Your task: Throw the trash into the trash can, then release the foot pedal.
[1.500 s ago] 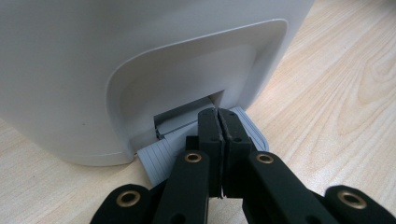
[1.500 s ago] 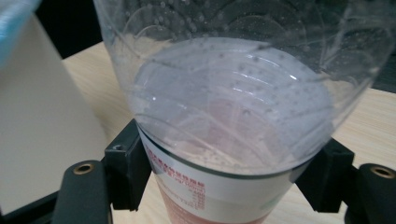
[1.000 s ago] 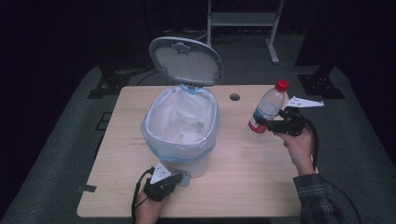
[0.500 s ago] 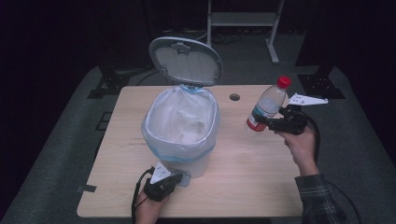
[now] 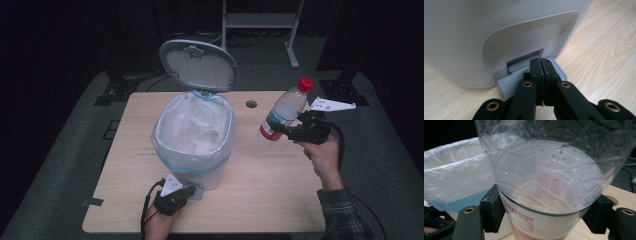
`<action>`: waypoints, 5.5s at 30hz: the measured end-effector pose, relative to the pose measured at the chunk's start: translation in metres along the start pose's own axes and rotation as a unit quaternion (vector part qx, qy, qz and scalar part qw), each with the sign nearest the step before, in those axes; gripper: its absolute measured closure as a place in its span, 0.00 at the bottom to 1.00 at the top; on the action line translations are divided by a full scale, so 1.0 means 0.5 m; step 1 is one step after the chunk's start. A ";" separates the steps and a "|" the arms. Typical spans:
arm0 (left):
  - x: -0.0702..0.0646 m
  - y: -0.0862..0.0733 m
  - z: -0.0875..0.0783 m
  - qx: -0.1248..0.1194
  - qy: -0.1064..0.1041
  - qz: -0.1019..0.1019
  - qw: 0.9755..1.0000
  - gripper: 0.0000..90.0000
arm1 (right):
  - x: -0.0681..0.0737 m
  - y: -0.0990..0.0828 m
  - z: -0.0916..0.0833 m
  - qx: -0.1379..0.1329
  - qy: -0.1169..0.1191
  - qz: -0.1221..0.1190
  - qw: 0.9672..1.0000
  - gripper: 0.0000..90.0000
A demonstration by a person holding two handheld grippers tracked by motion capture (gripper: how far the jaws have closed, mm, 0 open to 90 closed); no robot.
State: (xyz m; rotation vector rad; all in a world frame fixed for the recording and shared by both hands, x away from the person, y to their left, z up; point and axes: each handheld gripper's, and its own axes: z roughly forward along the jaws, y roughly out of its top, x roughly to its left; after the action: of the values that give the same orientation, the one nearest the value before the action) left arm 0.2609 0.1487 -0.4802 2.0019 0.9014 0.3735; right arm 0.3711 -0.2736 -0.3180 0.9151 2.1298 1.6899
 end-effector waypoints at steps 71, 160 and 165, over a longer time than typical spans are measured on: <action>0.003 0.000 0.000 0.002 -0.004 -0.006 1.000 0.99 | 0.182 0.188 0.041 -0.080 0.166 -0.043 0.982 0.32; 0.001 0.005 -0.011 0.002 -0.022 0.001 1.000 0.88 | 0.201 0.082 0.119 -0.017 0.140 -0.076 0.987 0.23; -0.002 0.015 -0.045 -0.008 -0.025 0.007 1.000 0.72 | 0.183 0.061 0.099 -0.014 0.123 -0.072 0.990 0.23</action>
State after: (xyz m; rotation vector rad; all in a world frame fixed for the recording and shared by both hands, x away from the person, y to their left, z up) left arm 0.2509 0.1587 -0.4611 1.9958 0.8515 0.3356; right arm 0.3387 -0.1745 -0.2875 0.5527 2.2579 1.8339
